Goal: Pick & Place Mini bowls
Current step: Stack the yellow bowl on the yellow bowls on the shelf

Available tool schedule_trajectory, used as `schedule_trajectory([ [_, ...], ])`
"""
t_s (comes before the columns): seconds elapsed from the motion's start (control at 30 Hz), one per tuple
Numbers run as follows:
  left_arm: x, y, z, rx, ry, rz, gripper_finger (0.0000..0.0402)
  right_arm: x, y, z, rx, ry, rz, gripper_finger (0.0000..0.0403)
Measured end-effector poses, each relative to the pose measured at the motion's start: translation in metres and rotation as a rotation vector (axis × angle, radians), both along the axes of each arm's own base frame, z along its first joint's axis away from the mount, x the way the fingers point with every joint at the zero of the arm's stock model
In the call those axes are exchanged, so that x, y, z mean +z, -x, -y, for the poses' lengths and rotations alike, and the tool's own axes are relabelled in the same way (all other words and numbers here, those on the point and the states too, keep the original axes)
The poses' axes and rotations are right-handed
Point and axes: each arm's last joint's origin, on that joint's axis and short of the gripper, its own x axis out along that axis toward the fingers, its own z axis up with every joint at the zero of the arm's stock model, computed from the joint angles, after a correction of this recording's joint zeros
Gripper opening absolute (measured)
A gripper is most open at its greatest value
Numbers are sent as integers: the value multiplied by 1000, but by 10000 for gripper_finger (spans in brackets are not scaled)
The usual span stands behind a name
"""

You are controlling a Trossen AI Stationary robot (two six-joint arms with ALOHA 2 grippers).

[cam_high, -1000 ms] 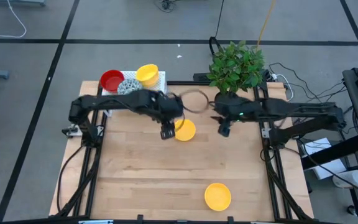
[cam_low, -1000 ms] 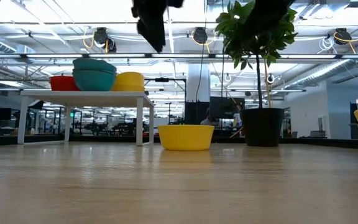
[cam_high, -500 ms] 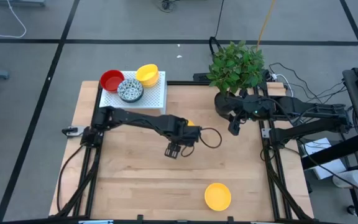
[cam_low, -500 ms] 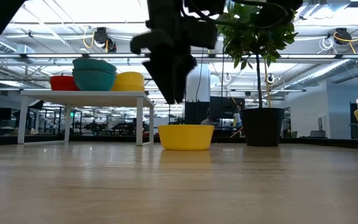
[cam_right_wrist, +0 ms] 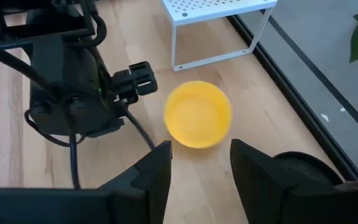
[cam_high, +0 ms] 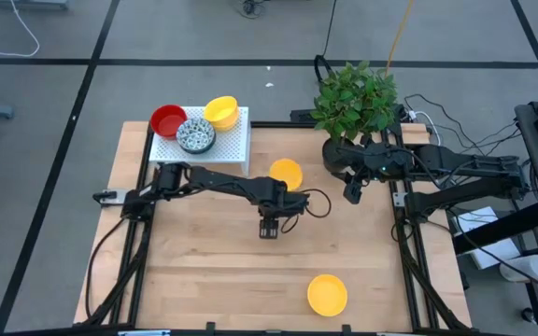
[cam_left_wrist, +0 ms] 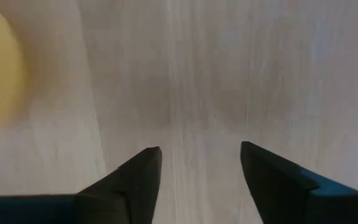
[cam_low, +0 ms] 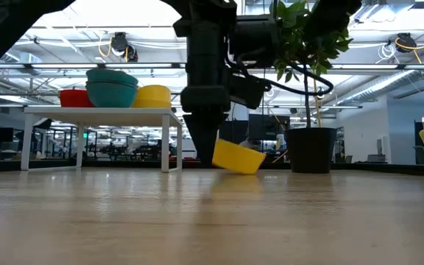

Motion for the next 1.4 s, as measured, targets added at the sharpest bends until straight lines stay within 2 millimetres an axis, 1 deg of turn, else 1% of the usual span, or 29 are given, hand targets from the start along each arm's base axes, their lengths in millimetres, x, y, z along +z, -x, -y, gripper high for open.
schedule_trajectory([
  [0.1, 0, 0, 0, 51, 1, 2, 190, 0, 0, 0, 0, 0, 0, 150],
  [0.23, 1, 0, 0, 59, -3, 3, 120, 0, 0, 0, 0, 0, 0, 150],
  [0.37, 13, 3, 3, 28, -7, 27, 63, 0, 0, 0, 0, 0, 0, 150],
  [0.43, 23, 4, 4, 2, -19, 57, 45, 0, 0, 0, 0, 0, 1, 150],
  [0.5, 35, 6, 3, -1, -45, 97, 35, 0, 0, 0, 0, 0, 1, 150],
  [0.6, 47, 5, -6, 53, -84, 170, 32, 0, 0, 0, 1, 0, 2, 150],
  [0.73, 51, -3, -27, 143, -96, 265, 51, 1, -1, 0, 1, 0, 17, 150],
  [0.8, 52, -6, -35, 162, -95, 297, 70, 2, -1, 0, 1, 0, 21, 150],
  [0.9, 54, -10, -46, 179, -97, 354, 110, 2, -1, 0, 1, 0, 24, 150],
  [1.0, 55, -13, -55, 144, -113, 381, 157, 2, -1, 0, -4, -5, 27, 150],
  [1.07, 56, -14, -59, 85, -123, 394, 185, 2, -1, 0, -14, -17, 31, 150],
  [1.13, 52, -18, -62, 19, -135, 404, 207, 2, -1, 0, -17, -21, 33, 150],
  [1.23, 42, -23, -67, -27, -146, 404, 224, 2, -1, 0, -17, -22, 33, 150],
  [1.4, 25, -28, -78, -10, -157, 391, 227, 3, -2, 0, -17, -20, 44, 150],
])
